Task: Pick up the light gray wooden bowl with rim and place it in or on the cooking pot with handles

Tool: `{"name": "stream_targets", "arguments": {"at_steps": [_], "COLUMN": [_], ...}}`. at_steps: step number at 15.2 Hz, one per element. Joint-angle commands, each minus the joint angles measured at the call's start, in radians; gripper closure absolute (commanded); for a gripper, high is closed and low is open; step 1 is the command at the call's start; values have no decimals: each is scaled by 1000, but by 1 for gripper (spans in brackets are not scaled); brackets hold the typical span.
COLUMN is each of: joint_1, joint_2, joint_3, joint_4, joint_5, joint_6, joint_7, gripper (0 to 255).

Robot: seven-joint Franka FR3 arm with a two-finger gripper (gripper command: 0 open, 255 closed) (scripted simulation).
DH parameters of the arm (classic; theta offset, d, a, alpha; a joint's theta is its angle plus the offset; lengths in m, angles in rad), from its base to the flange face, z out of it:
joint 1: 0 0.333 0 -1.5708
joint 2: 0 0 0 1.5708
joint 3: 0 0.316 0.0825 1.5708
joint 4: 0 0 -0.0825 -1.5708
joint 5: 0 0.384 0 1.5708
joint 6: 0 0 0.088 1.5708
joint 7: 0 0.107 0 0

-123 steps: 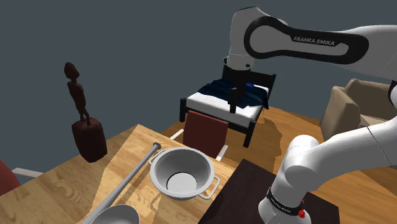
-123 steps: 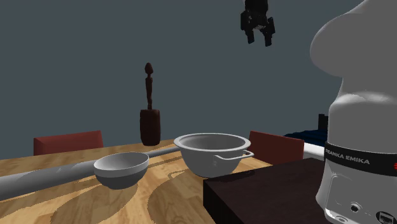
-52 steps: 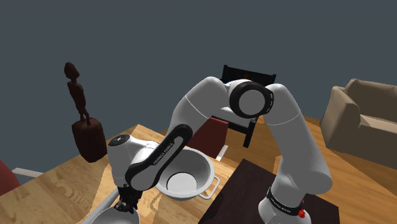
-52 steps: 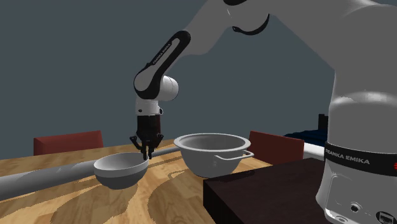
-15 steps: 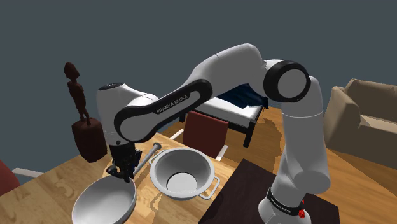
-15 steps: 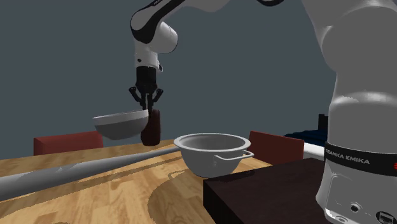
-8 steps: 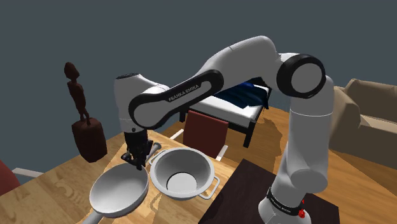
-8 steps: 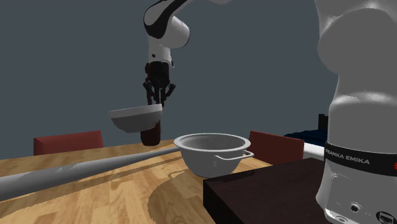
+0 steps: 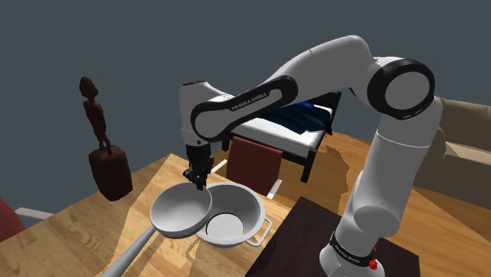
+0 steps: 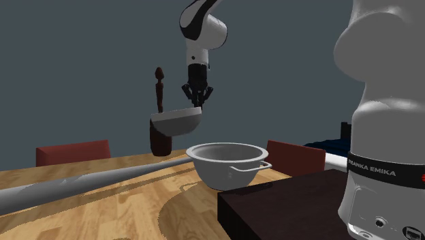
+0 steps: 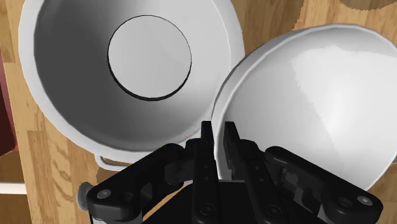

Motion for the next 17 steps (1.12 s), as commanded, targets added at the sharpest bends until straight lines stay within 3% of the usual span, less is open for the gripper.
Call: {"name": "stream_targets", "arguments": {"at_steps": [1,14,17], "joint_1": [-24,-173,-180], "joint_2": [-40,-215,-208], "joint_3": [-19,-194,-203], "joint_4": [-41,-176,-195], "joint_5": [12,10,7], "joint_6": [1,-48,-24], "joint_7": [-51,-375,-389], "gripper": [255,255,255]}}
